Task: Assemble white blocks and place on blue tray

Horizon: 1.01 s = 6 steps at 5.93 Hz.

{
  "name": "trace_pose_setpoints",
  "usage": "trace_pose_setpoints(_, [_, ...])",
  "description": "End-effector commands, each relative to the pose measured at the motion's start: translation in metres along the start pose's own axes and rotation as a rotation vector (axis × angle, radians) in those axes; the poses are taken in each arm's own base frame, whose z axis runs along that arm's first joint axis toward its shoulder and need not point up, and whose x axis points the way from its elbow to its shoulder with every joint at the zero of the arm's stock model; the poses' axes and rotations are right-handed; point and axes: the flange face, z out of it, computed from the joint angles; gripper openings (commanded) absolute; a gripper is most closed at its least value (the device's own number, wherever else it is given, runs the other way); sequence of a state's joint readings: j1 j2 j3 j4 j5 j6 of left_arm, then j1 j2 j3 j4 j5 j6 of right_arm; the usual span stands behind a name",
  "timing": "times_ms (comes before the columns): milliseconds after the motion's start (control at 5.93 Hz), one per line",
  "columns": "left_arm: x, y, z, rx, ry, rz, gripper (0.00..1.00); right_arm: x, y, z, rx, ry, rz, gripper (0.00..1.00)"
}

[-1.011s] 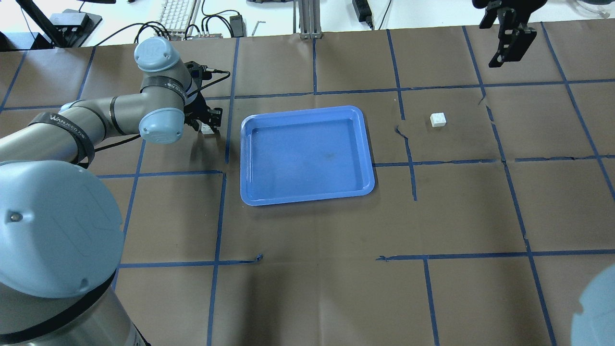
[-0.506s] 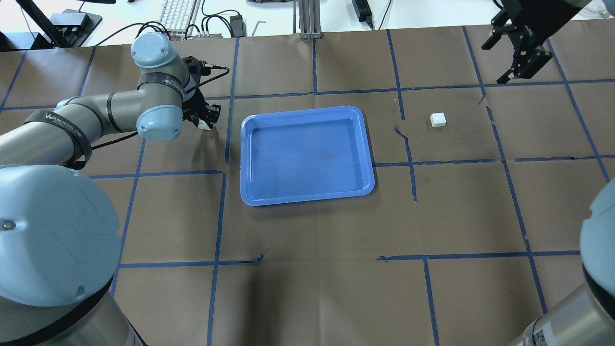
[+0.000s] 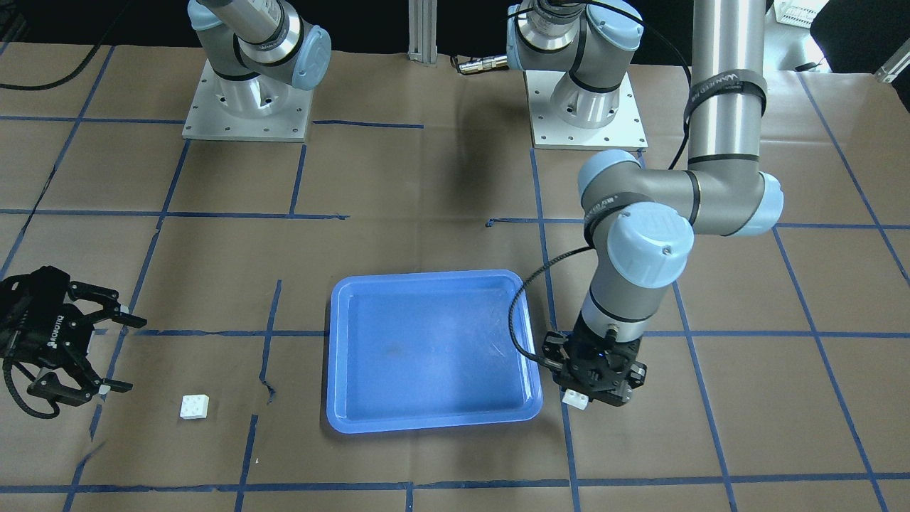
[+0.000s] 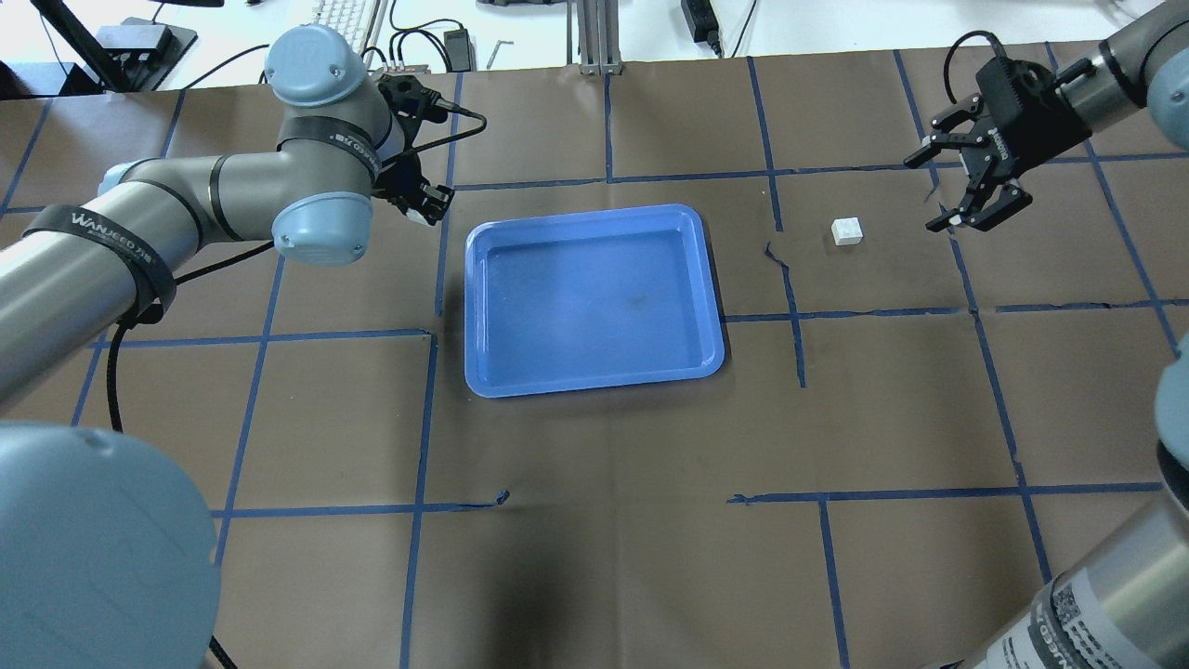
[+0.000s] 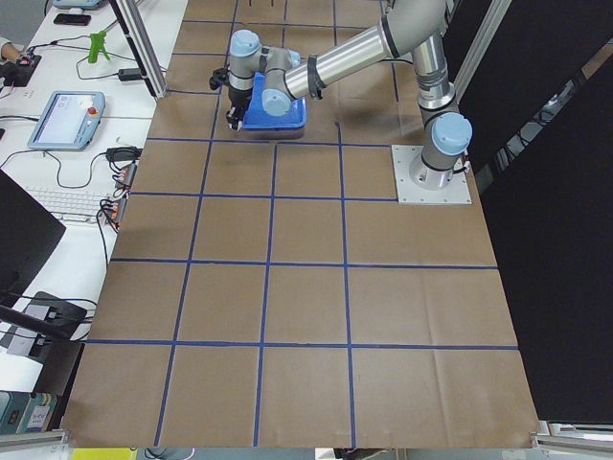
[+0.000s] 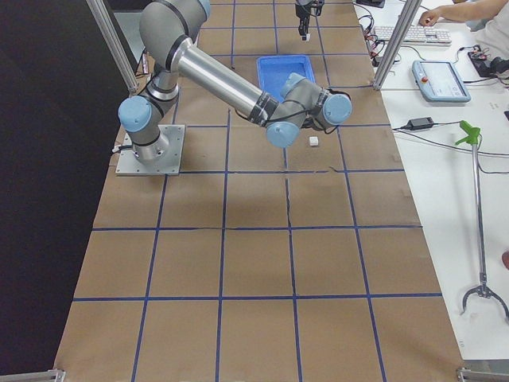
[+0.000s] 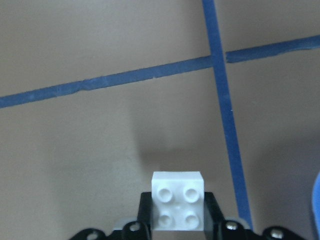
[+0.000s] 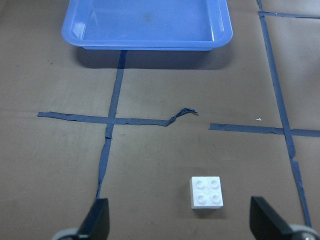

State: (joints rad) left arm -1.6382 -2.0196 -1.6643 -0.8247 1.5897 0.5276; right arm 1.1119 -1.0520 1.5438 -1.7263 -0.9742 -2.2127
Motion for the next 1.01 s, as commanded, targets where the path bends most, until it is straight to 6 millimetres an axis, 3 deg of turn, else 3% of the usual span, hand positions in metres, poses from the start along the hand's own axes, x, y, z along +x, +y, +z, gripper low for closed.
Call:
trace_pose_setpoints(0, [0.074,-0.012,0.011,-0.048,0.061,0.456,0.03,0.005,0.037,0.042,0.063,0.029,0.006,1.00])
trace_pose_setpoints(169, [0.131,-0.018,0.014,-0.058,0.070,0.664,0.03,0.010,0.048,0.054,0.078,0.043,0.006,1.00])
trace_pose_setpoints(337, [0.156,-0.020,0.029,-0.076,0.089,0.779,0.03,0.010,0.060,0.068,0.076,0.045,0.006,1.00])
trace_pose_setpoints(506, [0.176,-0.020,0.038,-0.075,0.104,0.921,0.12,0.011,0.062,0.076,0.083,0.033,0.007,1.00])
trace_pose_setpoints(843, [0.187,-0.014,0.053,-0.090,0.132,0.954,0.15,0.015,0.052,0.087,0.085,0.020,-0.008,1.00])
